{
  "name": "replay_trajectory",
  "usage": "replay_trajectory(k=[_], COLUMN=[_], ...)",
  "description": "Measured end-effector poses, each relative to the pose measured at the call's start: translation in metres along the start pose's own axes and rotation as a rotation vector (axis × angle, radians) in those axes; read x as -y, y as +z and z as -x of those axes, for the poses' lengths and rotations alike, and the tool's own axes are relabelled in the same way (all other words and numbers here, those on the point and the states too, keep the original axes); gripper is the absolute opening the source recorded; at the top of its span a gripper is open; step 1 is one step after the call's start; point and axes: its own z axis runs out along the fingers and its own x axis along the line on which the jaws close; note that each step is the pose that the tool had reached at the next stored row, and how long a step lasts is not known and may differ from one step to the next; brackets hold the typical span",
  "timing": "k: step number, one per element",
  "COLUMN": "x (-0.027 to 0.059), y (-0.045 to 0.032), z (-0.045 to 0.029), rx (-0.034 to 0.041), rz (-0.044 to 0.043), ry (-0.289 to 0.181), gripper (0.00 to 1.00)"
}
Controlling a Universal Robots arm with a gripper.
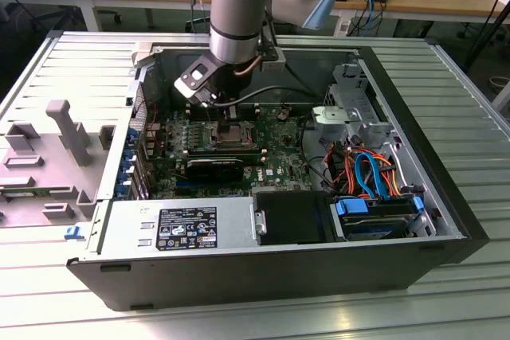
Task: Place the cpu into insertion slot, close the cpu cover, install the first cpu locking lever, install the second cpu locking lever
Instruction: 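Close the cpu cover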
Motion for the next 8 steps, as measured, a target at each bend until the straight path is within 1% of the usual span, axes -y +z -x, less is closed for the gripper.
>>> replay_trajectory(k=[2, 8], x=[0.0006, 0.0007], y=[0.0018, 0.0033], z=[0.0, 0.0], rx=[0.0, 0.0002], rz=[-0.0001, -0.0002], ry=[0.0, 0.0], gripper=[0.11, 0.11])
